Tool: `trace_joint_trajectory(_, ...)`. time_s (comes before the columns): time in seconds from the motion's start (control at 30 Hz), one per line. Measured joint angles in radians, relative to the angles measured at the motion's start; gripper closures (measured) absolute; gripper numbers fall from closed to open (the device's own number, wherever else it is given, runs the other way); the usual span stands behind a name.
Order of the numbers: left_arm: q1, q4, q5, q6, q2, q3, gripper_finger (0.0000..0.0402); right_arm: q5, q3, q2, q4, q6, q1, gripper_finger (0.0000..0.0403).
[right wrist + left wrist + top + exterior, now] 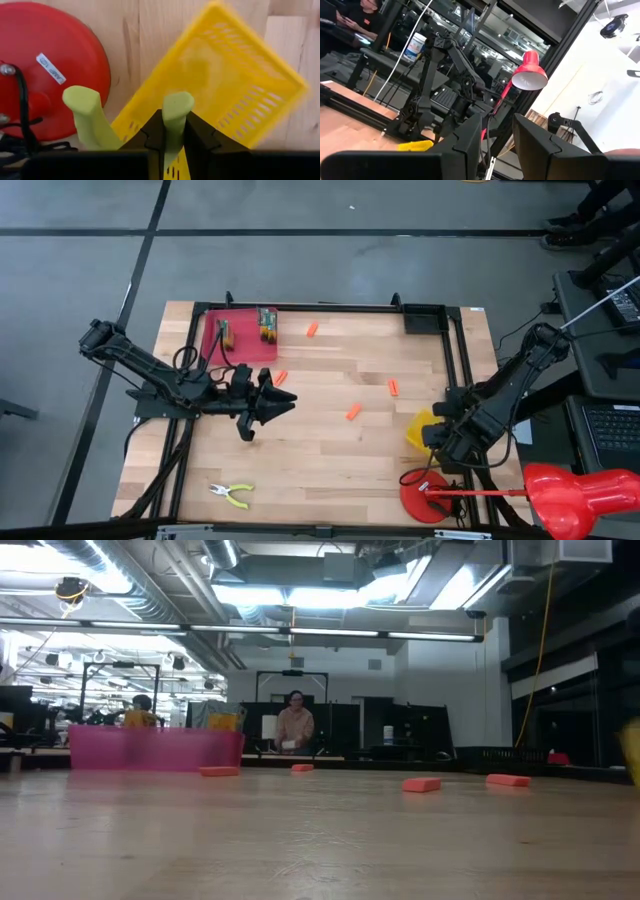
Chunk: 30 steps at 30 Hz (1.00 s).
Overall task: Pick & Place School Supplies
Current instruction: Put the green hole puncher into the yellow bin
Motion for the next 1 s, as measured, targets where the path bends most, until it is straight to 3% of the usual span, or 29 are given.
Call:
trace_joint_trajectory(0.23,0.000,0.000,0.000,0.004,0.000,0.000,0.0295,0.019,0.014,0.000,-0.008,0.031,0.000,0.0358)
trace_joint_trajectory(0.53,0.002,-0.008,0.000,0.008,0.000,0.000,0.0295,0.229,0.122,0.000,-0.062,0.028,-0.040,0.0358)
trace_joint_trajectory(1.0,0.003,-0.011,0.000,-0.001,0.000,0.000,0.0295,0.486,0.020,0.000,0.045,0.058,-0.197,0.0358)
